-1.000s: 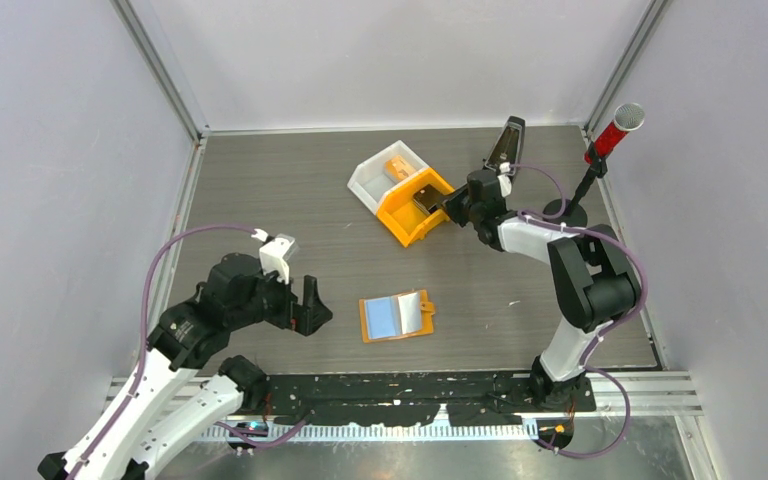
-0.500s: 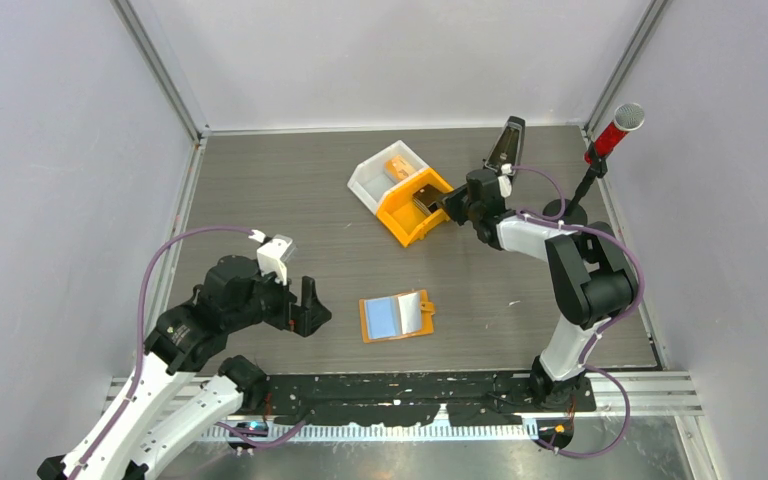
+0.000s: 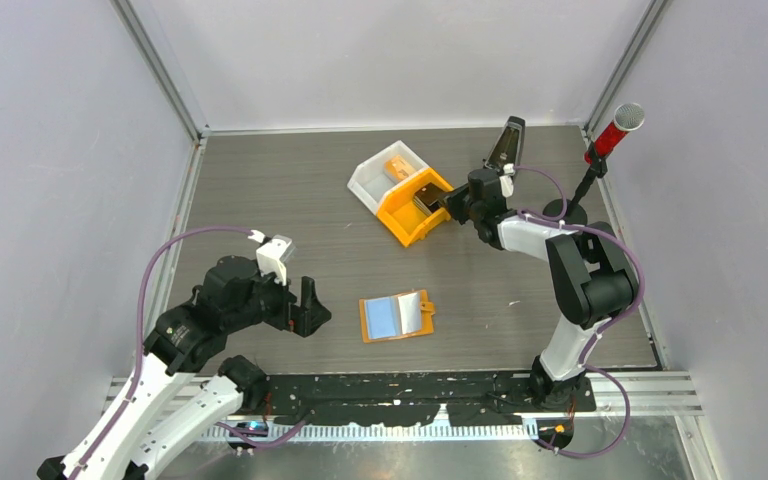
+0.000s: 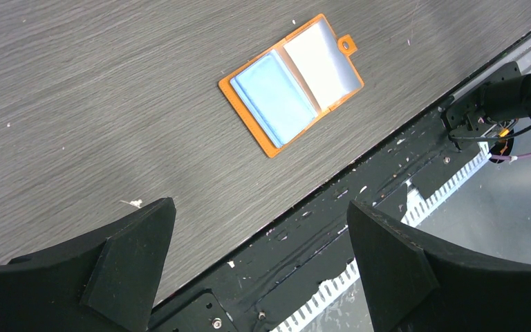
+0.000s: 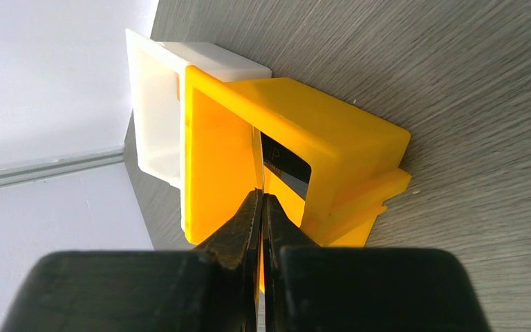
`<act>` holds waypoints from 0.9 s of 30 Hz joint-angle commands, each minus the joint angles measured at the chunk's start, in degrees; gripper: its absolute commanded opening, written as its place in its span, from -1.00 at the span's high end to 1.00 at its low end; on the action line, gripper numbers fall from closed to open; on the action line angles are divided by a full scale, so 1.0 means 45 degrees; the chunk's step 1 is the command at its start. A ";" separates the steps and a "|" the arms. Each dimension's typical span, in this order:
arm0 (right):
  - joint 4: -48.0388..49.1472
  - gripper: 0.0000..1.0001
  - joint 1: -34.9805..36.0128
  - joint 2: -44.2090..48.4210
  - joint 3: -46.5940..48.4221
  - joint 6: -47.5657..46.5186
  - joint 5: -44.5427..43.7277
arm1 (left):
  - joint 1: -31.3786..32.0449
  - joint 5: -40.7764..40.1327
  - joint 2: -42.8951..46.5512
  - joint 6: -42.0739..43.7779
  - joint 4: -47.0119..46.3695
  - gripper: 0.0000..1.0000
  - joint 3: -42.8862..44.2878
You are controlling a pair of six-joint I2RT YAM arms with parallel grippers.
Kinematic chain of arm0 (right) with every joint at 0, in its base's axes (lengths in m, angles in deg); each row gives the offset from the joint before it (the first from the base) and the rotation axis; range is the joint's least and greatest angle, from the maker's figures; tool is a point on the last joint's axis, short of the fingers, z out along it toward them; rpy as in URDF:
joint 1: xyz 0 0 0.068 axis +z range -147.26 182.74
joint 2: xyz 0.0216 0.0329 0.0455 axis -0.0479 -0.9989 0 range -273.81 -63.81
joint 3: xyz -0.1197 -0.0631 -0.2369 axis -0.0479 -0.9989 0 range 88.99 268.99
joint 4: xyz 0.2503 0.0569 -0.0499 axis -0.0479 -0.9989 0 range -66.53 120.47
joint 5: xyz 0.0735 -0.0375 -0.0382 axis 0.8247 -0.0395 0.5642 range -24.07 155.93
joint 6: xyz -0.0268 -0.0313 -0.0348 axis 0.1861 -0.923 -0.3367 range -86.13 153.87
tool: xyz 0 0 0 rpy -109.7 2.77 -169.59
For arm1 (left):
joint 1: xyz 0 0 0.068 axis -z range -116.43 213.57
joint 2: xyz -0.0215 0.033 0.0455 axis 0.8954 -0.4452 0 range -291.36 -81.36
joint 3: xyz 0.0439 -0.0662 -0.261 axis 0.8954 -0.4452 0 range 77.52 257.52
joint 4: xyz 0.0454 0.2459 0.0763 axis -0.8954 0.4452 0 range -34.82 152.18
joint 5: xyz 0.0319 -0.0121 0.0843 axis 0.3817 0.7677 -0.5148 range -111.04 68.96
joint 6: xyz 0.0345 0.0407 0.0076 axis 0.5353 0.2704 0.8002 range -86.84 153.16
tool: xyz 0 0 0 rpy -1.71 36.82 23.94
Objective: Take the credit cards out of the card holder
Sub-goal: Place the credit card in the storage box.
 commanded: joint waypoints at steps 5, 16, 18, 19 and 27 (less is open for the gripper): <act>0.0330 0.90 -0.0087 0.0207 -0.0013 0.0128 -0.0737 | -0.0069 -0.0214 0.0049 0.0231 -0.0108 -0.98 -0.0030; -0.0096 0.79 -0.0136 0.0244 0.0208 0.0057 -0.0883 | -0.0061 -0.0244 -0.0077 0.0245 -0.0086 -0.99 0.0009; -0.0230 0.76 -0.0144 0.0286 0.0263 0.0024 -0.0898 | -0.0060 -0.0271 -0.0078 0.0234 -0.0083 -0.99 0.0009; -0.0273 0.74 -0.0145 0.0307 0.0282 0.0027 -0.0925 | -0.0069 -0.0280 -0.0059 0.0231 -0.0092 -0.99 0.0009; -0.1548 0.57 -0.0162 0.1117 0.0675 -0.0311 -0.1473 | -0.0062 -0.0076 -0.0115 0.0270 -0.0065 -0.99 0.0011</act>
